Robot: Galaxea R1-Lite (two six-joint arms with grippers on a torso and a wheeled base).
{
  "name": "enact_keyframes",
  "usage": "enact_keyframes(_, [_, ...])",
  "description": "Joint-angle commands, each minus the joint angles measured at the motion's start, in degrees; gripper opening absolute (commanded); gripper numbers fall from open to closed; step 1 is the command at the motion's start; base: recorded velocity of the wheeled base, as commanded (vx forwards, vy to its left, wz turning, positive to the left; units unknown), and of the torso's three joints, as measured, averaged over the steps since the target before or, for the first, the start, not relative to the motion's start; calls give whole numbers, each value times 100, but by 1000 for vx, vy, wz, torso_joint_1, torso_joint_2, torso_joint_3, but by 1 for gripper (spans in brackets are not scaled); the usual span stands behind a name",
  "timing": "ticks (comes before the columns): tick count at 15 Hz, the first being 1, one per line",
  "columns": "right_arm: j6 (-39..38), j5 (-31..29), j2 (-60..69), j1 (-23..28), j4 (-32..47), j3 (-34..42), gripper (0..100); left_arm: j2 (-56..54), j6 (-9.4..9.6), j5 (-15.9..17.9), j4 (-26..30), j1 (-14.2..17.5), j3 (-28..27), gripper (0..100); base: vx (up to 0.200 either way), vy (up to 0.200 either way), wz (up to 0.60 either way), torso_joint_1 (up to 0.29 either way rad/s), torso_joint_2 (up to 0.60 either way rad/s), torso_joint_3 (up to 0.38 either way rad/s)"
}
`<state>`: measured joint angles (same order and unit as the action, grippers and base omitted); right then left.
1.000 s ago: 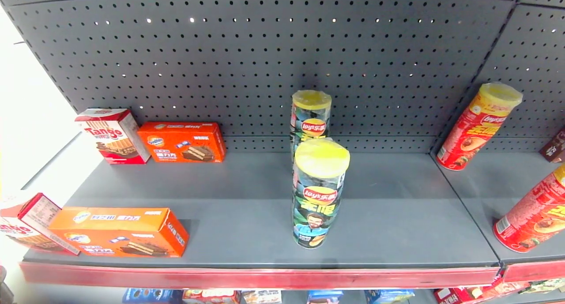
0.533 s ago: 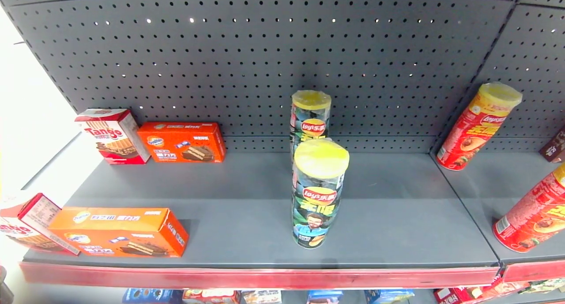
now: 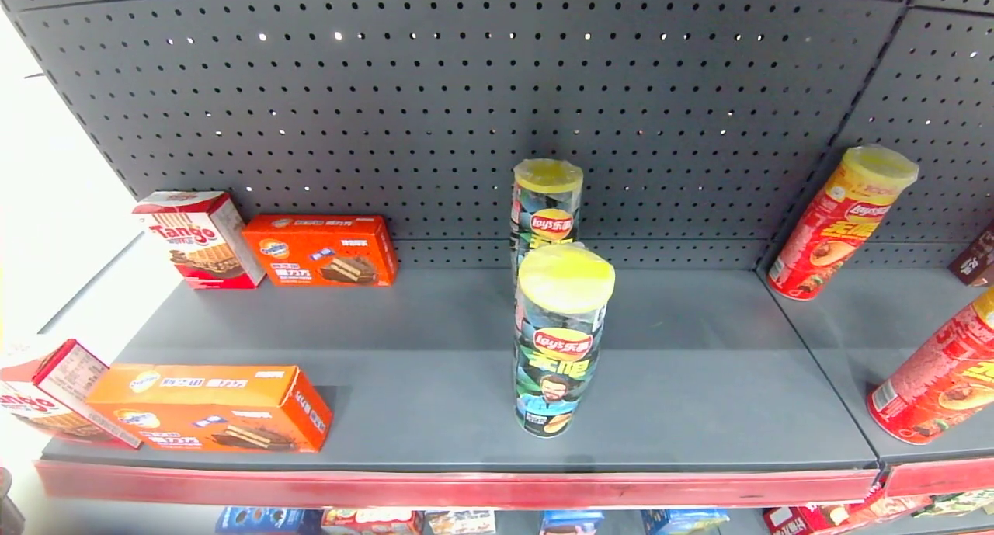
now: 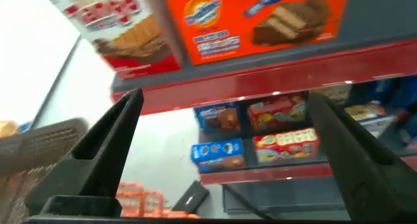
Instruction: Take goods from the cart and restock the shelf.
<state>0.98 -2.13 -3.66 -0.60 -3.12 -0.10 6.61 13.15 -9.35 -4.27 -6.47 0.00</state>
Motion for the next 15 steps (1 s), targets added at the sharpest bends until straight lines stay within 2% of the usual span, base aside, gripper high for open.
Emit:
enact_keyframes(1, [8,161,199,-2,180,10,100,-54,3,390,-4,-12,0,100,0,0,0,0,0,0])
enact_keyframes(3, [8,486,357,42,418,-25,100,-54,-23,408,207,41,-44,100,0,0,0,0,0,0])
enact_keyframes(6, [-124,372,357,51,374,-8,100,-63,-50,311,286,138,-79,100,0,0,0,0,0,0])
enact_keyframes(7, [-124,372,357,51,374,-8,100,-63,-67,285,321,419,-88,100,0,0,0,0,0,0])
enact_keyframes(8, [-124,372,357,51,374,-8,100,-37,-199,285,339,946,-105,100,0,0,0,0,0,0])
enact_keyframes(9, [-124,372,357,51,374,-8,100,60,-436,364,435,1491,-123,100,0,0,0,0,0,0])
enact_keyframes(11, [-124,372,357,51,374,-8,100,78,-454,786,479,2010,-158,100,0,0,0,0,0,0])
enact_keyframes(12, [-124,372,357,51,374,-8,100,16,-630,979,506,1974,-167,100,0,0,0,0,0,0])
enact_keyframes(13, [-124,372,357,51,374,1,100,-19,-753,1032,497,1816,-167,100,0,0,0,0,0,0])
enact_keyframes(14, [-124,372,357,51,374,-8,100,-37,-1017,1005,497,1473,-167,100,0,0,0,0,0,0])
enact_keyframes(15, [-124,372,357,51,374,-8,100,-37,-1025,1005,497,1430,-167,100,0,0,0,0,0,0])
